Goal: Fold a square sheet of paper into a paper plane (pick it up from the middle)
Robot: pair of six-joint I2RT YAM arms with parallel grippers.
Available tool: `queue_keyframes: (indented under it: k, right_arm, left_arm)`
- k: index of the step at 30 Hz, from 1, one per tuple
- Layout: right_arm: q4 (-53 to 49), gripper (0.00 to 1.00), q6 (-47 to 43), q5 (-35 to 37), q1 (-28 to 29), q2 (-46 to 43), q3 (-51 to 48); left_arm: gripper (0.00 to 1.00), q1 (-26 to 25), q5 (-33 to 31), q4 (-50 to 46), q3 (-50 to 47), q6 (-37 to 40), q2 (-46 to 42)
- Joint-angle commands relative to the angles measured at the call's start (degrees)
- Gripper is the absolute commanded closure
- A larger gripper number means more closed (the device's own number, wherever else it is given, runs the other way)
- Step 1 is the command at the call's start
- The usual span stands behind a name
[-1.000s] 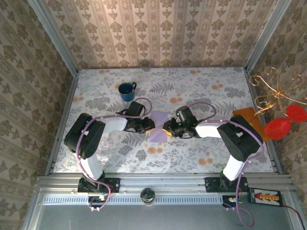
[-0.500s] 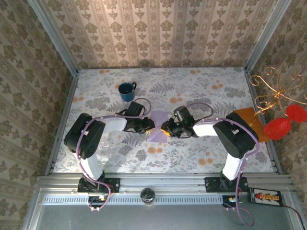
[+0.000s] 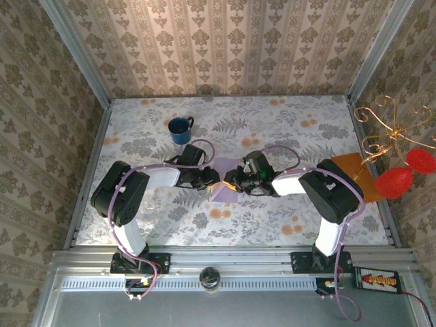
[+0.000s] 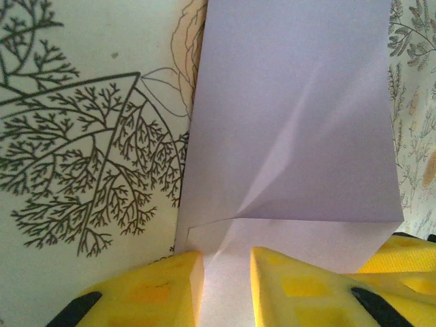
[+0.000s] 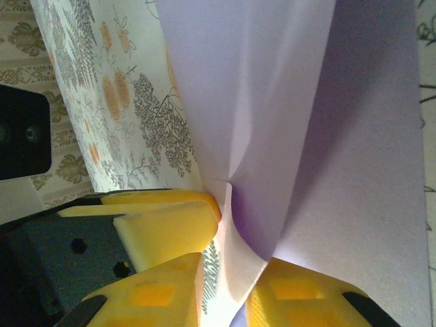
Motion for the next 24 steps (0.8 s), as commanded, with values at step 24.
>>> queue_keyframes:
  k: [24]
  right_arm:
    - [-14.15, 0.98, -30.56, 2.51, 0.02, -10.66, 7.44]
  left_arm:
    - [0.39, 13.15, 11.69, 0.48, -6.6, 1.72, -20.77]
